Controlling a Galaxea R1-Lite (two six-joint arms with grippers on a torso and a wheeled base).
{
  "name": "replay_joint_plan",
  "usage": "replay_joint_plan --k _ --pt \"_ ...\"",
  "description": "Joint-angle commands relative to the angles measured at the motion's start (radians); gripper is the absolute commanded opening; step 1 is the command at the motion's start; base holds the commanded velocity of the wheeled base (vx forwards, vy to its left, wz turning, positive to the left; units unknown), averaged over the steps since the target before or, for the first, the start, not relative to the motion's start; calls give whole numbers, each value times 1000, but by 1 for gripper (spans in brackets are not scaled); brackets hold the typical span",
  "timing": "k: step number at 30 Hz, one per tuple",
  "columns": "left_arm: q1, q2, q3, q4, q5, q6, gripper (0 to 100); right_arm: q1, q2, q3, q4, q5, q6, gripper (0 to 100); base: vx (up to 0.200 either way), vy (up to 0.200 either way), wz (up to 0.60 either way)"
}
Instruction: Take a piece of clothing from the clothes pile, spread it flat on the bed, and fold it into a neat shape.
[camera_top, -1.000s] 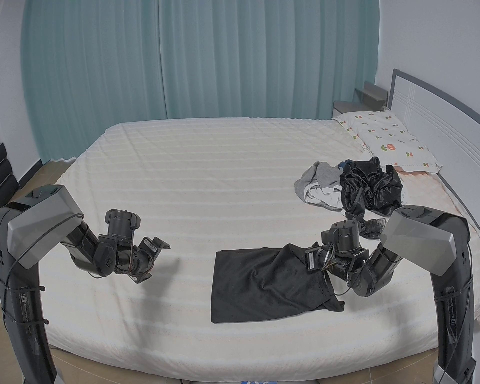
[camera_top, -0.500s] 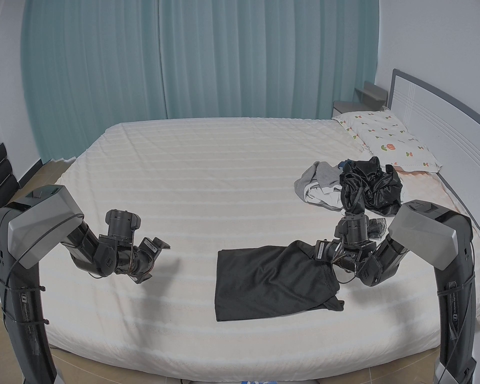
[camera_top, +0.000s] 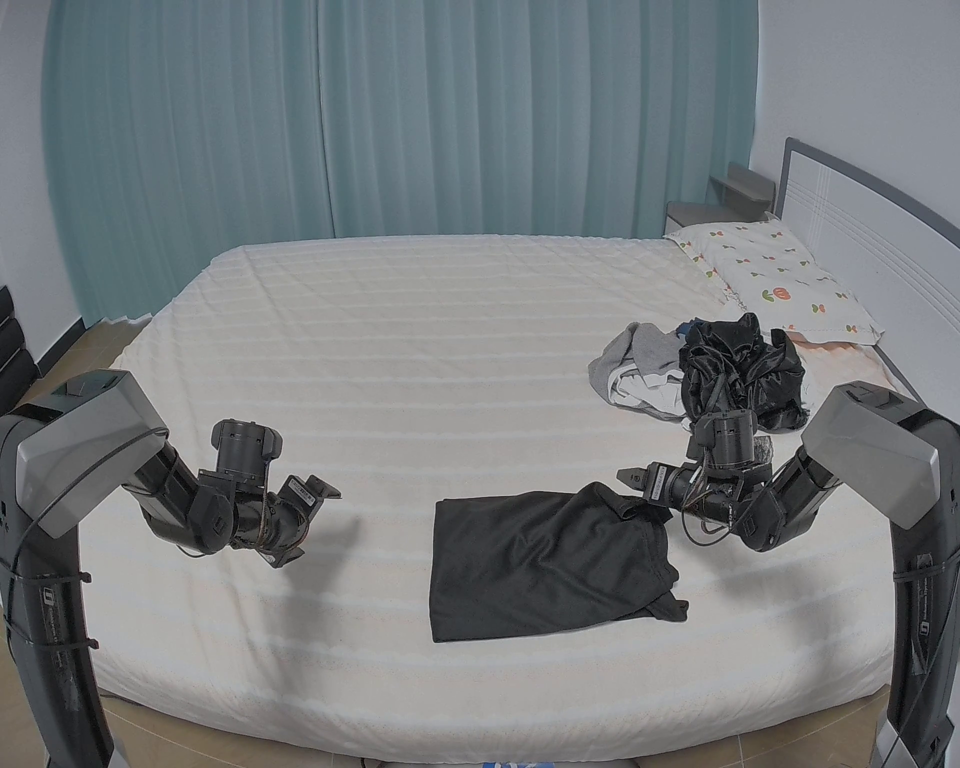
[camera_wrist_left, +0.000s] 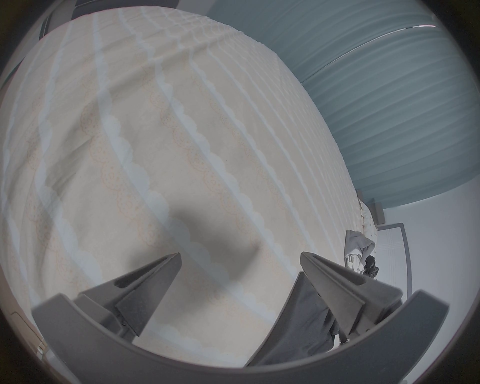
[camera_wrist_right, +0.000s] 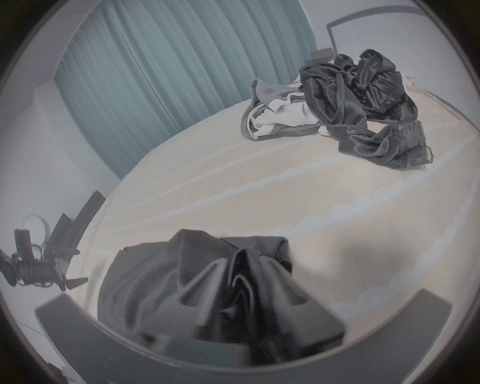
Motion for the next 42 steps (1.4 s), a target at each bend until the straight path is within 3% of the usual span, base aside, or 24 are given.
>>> replay_joint_plan --k 1,5,8,14,21,23,24,34,42 --pt "0 3 1 0 0 9 100 4 -20 22 -1 5 -68 100 0 0 0" --pt "0 3 1 0 0 9 100 14 0 22 -5 17 -103 100 0 0 0" --pt "0 3 1 0 0 9 100 14 16 25 -8 51 -179 100 0 0 0" --pt "0 5 -2 1 0 11 100 11 49 8 7 57 -287 100 0 0 0" --pt "0 5 -1 1 0 12 100 -16 92 -55 25 58 -283 100 0 0 0" --pt "-2 8 1 1 2 29 100 -32 95 -64 28 64 -237 100 0 0 0" --pt "-2 10 1 1 2 34 100 -35 95 -67 28 72 -218 0 0 0 0" --pt "-2 10 2 1 2 38 100 -47 66 -55 28 198 -57 0 0 0 0" --pt "-2 10 2 1 2 38 100 -67 65 -51 31 207 -2 0 0 0 0"
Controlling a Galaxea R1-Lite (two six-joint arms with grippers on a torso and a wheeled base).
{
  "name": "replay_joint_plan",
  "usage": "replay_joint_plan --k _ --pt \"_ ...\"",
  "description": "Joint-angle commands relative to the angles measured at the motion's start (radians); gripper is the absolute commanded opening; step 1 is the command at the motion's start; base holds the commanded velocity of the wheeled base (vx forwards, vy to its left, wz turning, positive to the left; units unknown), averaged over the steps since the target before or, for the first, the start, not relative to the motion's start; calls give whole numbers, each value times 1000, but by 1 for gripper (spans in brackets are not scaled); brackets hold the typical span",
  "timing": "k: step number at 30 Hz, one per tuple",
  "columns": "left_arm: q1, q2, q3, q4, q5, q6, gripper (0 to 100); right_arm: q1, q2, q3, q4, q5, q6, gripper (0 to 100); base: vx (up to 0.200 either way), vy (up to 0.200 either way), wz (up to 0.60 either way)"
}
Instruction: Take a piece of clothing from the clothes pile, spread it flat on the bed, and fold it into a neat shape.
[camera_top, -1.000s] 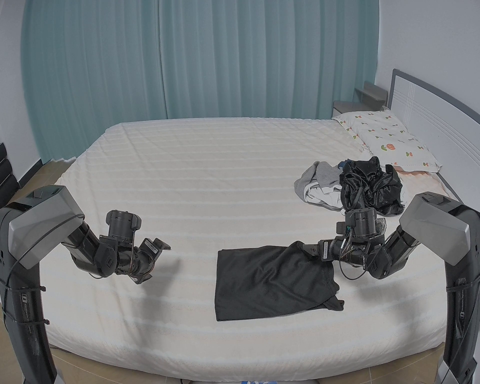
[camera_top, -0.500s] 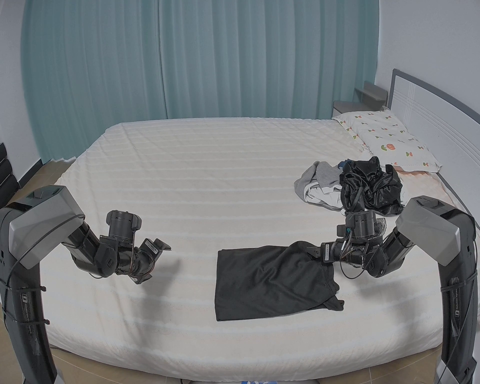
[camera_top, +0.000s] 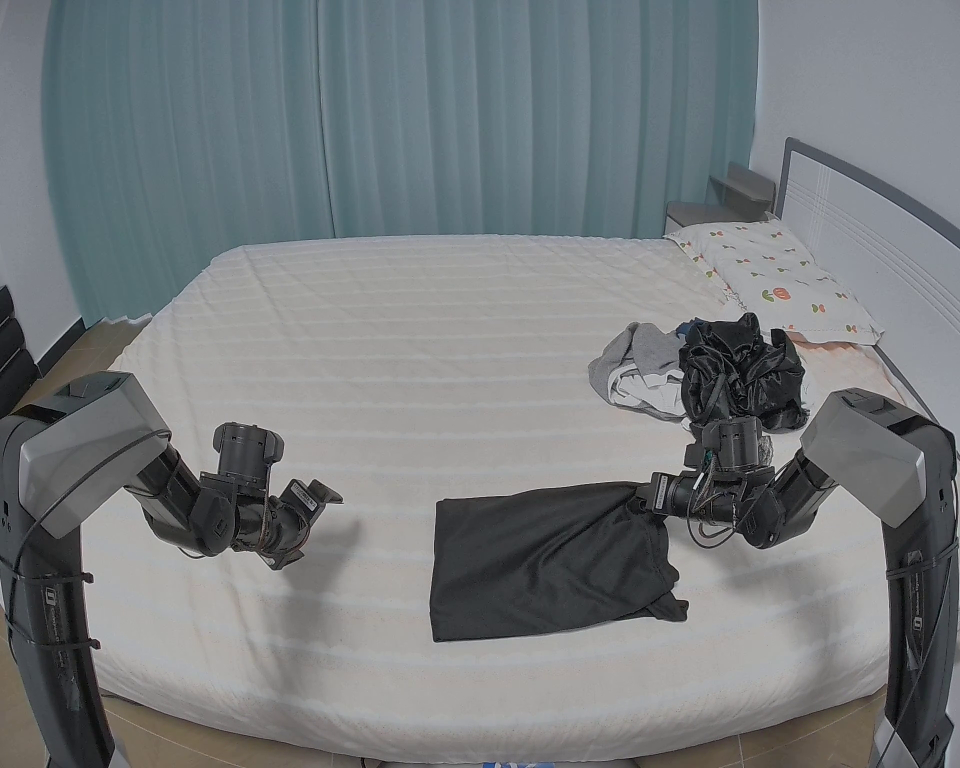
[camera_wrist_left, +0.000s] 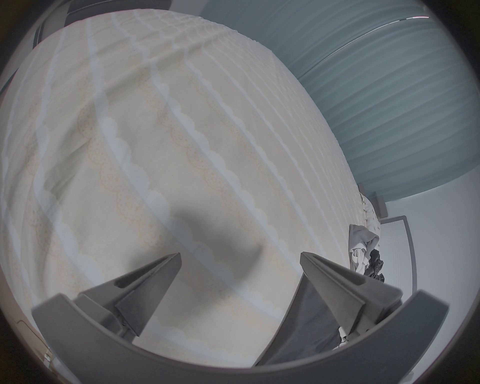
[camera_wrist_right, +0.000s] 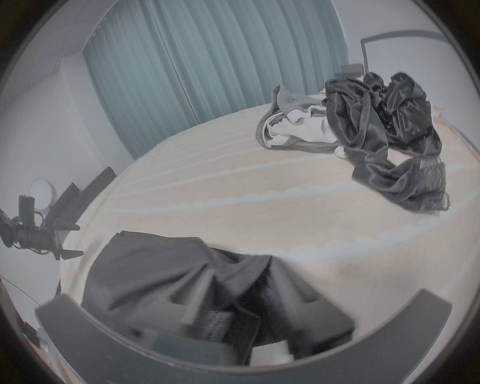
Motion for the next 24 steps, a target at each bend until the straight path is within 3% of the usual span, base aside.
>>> replay_joint_plan --k 1,2,3,9,16,19,24 --pt "0 2 0 0 0 0 100 -9 -6 34 -13 30 4 0 0 0 0" --pt "0 2 0 0 0 0 100 -7 -7 41 -18 38 7 0 0 0 0" --pt "0 2 -2 0 0 -2 100 -7 -7 43 -24 37 9 100 0 0 0" --pt "0 2 0 0 0 -2 100 -56 -127 138 -27 47 27 100 0 0 0" --pt "0 2 0 0 1 -2 100 -78 -254 324 -58 113 79 100 0 0 0" --pt "0 2 0 0 1 0 100 -58 -260 486 -165 167 78 100 0 0 0" --pt "0 2 0 0 1 0 100 -19 -197 574 -302 181 79 100 0 0 0"
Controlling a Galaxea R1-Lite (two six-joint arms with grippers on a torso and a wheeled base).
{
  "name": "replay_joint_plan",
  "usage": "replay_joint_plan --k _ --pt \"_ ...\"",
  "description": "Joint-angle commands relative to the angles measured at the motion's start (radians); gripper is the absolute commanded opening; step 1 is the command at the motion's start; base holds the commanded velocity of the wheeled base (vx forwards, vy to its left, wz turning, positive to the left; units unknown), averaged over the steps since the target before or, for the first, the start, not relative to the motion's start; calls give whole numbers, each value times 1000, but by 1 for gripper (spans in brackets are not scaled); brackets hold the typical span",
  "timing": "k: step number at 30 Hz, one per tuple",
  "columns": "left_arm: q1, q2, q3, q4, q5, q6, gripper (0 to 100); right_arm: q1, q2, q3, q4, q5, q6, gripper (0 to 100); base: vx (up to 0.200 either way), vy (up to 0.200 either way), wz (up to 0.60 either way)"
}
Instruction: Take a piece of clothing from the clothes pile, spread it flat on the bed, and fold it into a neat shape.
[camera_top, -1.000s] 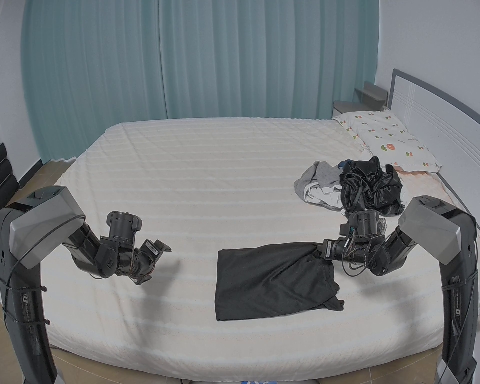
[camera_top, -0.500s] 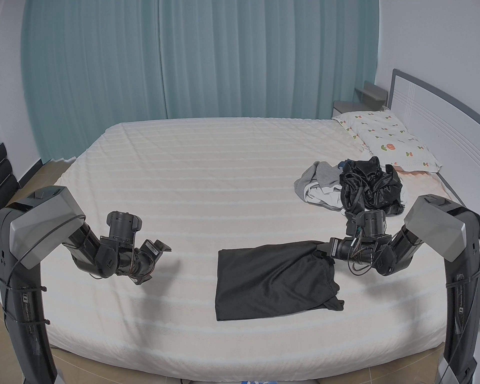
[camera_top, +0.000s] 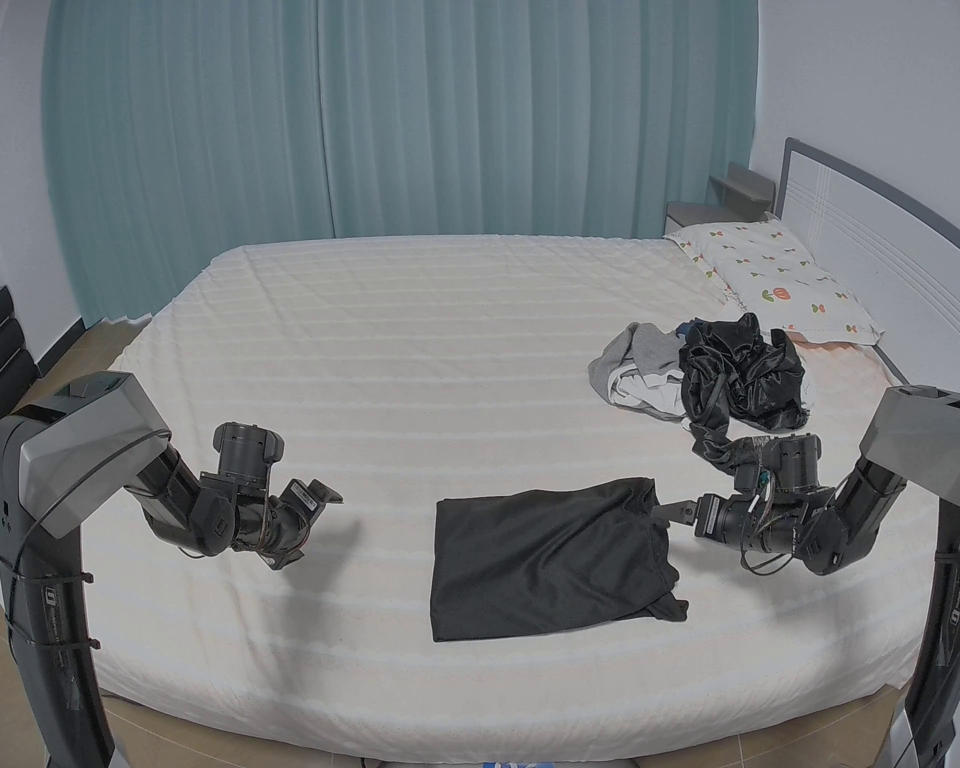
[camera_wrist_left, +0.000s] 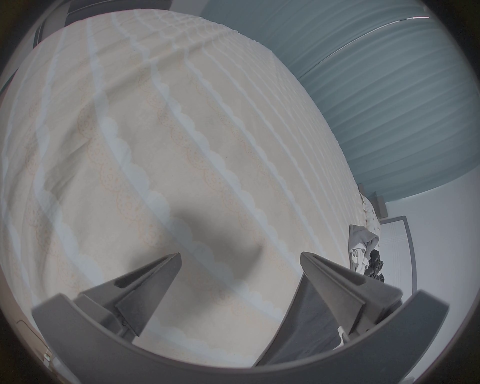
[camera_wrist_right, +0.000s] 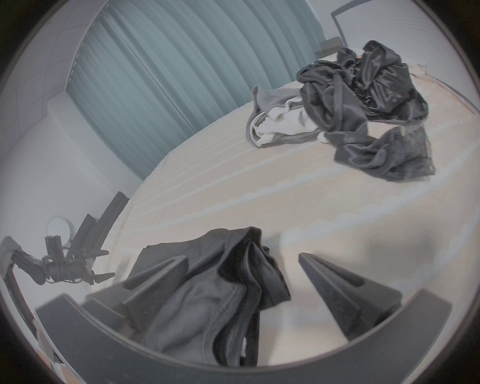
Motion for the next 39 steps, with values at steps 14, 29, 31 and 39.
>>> replay_joint_plan --k 14,29,31,39 --pt "-2 3 0 0 0 1 100 53 109 131 -179 27 5 100 0 0 0" --pt "-2 3 -1 0 0 1 100 42 55 286 -294 27 2 0 0 0 0" --pt "-2 3 -1 0 0 1 100 42 37 303 -294 27 2 0 0 0 0" --pt "0 3 0 0 0 1 100 40 -11 372 -286 27 -10 0 0 0 0"
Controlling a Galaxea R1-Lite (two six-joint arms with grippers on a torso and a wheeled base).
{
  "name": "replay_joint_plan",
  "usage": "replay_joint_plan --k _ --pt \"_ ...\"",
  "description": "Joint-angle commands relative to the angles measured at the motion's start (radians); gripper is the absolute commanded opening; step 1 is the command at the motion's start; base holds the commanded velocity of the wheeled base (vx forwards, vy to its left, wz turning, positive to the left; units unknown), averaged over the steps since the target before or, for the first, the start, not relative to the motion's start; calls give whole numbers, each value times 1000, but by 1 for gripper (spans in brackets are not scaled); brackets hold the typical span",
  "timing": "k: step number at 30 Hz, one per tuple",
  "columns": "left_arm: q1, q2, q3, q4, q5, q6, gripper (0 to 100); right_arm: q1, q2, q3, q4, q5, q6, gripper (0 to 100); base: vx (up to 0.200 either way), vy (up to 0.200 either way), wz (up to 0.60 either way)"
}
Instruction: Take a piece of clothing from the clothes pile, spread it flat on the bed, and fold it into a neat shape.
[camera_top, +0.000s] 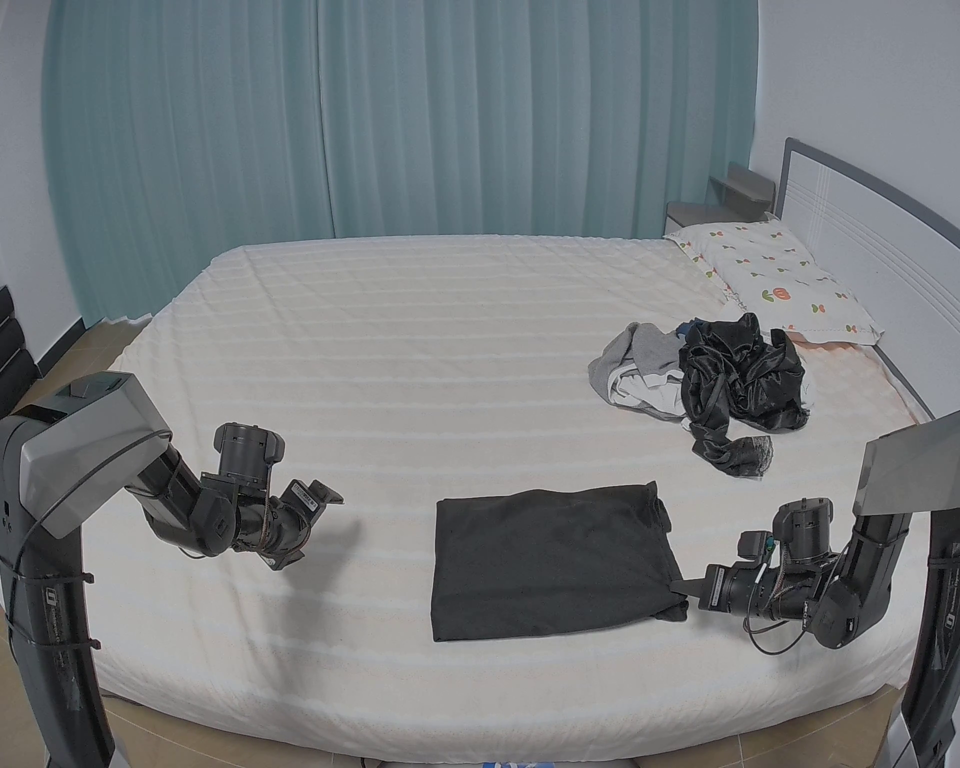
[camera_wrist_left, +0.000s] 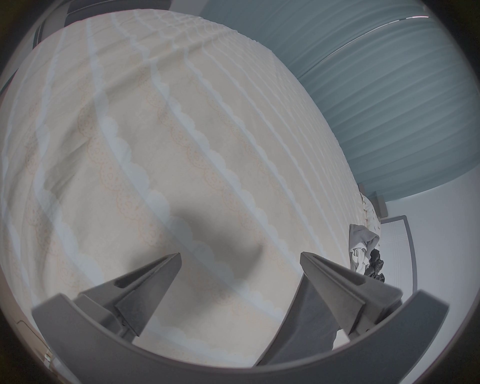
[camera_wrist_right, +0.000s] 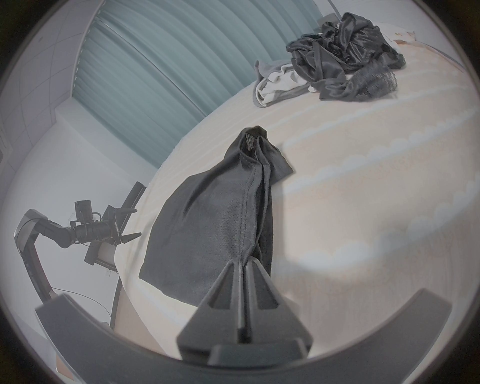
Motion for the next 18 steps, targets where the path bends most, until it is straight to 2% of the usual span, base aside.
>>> replay_joint_plan --k 1,11,12,18 --pt "0 2 0 0 0 0 100 1 -24 30 3 0 -6 0 0 0 0" --pt "0 2 0 0 0 0 100 -3 -10 42 20 0 -40 0 0 0 0" --pt "2 2 0 0 0 0 100 -5 -4 44 24 0 -52 100 0 0 0" --pt "0 2 0 0 0 0 100 -42 -38 15 -9 -6 -66 100 0 0 0"
